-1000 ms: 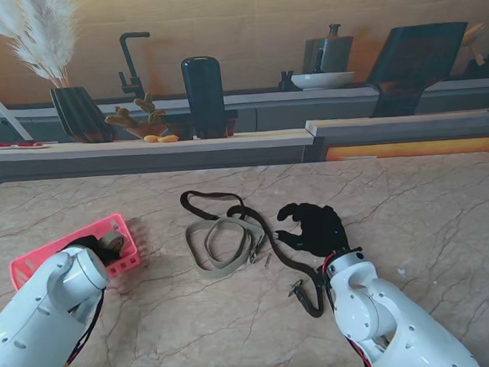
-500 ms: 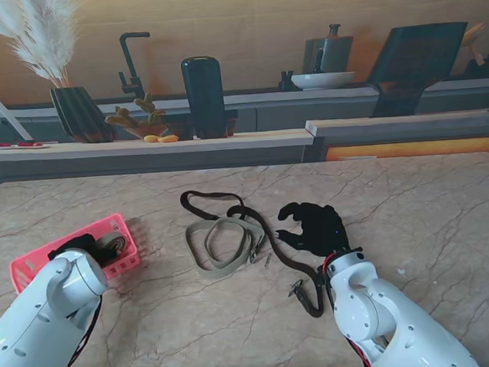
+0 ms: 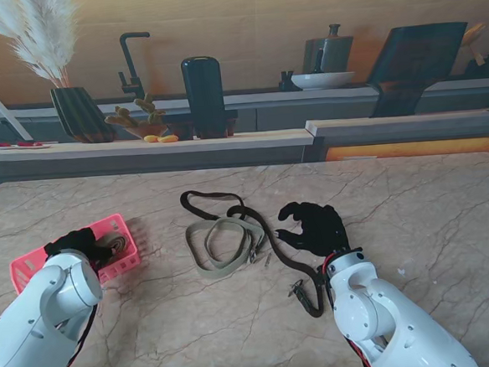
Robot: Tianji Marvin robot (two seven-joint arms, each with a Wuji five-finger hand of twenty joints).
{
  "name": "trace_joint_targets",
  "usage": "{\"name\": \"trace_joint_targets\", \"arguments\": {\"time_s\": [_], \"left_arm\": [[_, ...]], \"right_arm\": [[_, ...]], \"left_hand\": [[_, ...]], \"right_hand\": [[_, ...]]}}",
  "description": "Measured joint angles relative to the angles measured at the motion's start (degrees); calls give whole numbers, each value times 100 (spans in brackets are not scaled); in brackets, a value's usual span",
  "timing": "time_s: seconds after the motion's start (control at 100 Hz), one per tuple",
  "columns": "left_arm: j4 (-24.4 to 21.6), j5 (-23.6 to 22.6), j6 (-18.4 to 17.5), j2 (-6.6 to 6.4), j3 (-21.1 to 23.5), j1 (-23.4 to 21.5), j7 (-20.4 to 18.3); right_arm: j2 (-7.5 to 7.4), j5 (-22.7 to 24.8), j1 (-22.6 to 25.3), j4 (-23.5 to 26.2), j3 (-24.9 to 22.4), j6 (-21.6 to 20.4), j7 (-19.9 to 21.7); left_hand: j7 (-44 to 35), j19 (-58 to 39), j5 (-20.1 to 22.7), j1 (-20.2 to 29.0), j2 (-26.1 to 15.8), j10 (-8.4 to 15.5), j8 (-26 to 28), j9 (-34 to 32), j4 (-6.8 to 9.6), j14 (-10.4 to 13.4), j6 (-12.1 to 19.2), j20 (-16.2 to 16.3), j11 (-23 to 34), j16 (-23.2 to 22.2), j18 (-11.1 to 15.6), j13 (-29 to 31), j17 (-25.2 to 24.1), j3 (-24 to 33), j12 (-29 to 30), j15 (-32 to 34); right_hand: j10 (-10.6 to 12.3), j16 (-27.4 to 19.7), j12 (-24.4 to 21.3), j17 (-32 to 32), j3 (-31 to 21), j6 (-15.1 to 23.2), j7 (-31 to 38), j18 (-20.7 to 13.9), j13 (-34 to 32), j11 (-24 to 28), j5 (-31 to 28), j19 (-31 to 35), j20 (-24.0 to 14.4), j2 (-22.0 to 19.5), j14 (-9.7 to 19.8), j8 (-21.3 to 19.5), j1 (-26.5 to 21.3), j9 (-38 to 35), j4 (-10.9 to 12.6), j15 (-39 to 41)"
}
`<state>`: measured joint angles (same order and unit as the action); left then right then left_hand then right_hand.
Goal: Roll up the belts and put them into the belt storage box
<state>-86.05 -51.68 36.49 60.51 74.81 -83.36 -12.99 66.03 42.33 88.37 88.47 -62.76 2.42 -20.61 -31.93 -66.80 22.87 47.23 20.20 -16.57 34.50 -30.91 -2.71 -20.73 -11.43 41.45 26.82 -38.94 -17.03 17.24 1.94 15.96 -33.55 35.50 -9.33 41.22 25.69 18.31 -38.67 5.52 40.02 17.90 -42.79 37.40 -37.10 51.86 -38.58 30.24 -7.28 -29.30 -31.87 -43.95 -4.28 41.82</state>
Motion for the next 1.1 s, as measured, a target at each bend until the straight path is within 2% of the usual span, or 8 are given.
{"name": "trace_joint_targets", "arguments": {"time_s": [0.13, 0.27, 0.42, 0.51, 0.59, 0.75, 1.01, 1.1], "left_arm": [[-33, -316, -191, -5, 7, -70, 82], [-48, -637, -381, -25, -6, -116, 76], [-36, -915, -403, -81, -142, -81, -149], [93, -985, -406, -113, -309, 32, -178], [282, -900, -385, -111, -435, 151, -15], [431, -746, -242, -101, -513, 258, 66], [576, 310, 65, -57, -533, 391, 400], [620, 537, 89, -4, -504, 399, 561]], "right_arm": [[3, -3, -1, -3, 1, 0, -11], [3, -3, -5, -8, 4, 0, -14], [5, -3, -7, -13, 4, -2, -14], [5, -3, -7, -14, 4, -3, -17], [6, -3, -8, -16, 4, -4, -18], [6, -11, -11, -23, 4, -5, -18], [7, -13, -15, -29, 4, -6, -18], [8, -13, -18, -34, 4, -6, -18]], "left_hand": [[-396, -247, 45, -85, 175, 72, 228, -382, 2, -54, 6, 43, 264, -105, -74, 404, 354, 763, -121, 326], [-806, -513, 439, -77, 388, 84, 477, -1008, 2, -104, 98, 128, 550, -275, -198, 1093, 997, 1214, -226, 738], [-889, -642, 523, 100, 535, 148, 502, -1209, 3, -110, 186, 177, 631, -289, -222, 1418, 1366, 1293, -252, 872], [-961, -645, 515, 527, 561, 148, 393, -1329, -4, -111, 186, 97, 631, -289, -246, 1419, 1377, 983, -189, 872], [-1002, -648, 514, 859, 499, 148, 135, -1373, -4, -115, 186, 39, 631, -278, -255, 1419, 1384, 685, -252, 872], [-1002, -735, 513, 1030, 322, 123, -77, -1437, -33, -126, 178, 37, 486, -204, -275, 1560, 1520, 510, -425, 938], [-1002, -865, 559, 1085, 322, -4, -100, -1501, -42, -175, 118, 37, 475, -202, -332, 1715, 1692, 457, -477, 1011], [-1002, -915, 561, 1085, 310, -4, -100, -1530, -36, -183, 116, 37, 475, -202, -347, 1774, 1739, 414, -477, 1041]], "right_hand": [[0, 0, 0, 0, 46, 4, 57, 0, 0, 0, 0, 0, 0, 0, 0, 12, 0, 0, 0, 1], [0, 0, 0, 0, 47, 6, 69, 0, 0, 12, 0, 0, 0, 0, -2, 26, 0, 0, 0, 3], [0, 0, 0, -1, 57, 6, 73, 0, -1, 14, 0, 0, 0, 0, -6, 63, 0, 0, 0, 4], [0, 0, 0, -1, 58, 6, 75, 0, -1, 14, 0, 0, 0, 0, -8, 76, 0, 0, 0, 4], [0, 0, 0, -1, 94, 6, 75, 0, -1, 15, 0, 0, 0, 0, -8, 80, 0, 0, 0, 4], [0, 0, 0, -1, 110, 6, 83, 0, -1, 15, 0, 0, 0, 0, -9, 81, 0, 0, 0, 6], [0, 0, 0, -1, 110, 7, 100, 0, -1, 16, 0, 0, 0, 0, -11, 83, 0, -1, 0, 7], [0, 0, 0, -1, 160, 7, 130, 0, -6, 16, 0, 0, 0, -181, -11, 83, -2, 0, 0, 7]]}}
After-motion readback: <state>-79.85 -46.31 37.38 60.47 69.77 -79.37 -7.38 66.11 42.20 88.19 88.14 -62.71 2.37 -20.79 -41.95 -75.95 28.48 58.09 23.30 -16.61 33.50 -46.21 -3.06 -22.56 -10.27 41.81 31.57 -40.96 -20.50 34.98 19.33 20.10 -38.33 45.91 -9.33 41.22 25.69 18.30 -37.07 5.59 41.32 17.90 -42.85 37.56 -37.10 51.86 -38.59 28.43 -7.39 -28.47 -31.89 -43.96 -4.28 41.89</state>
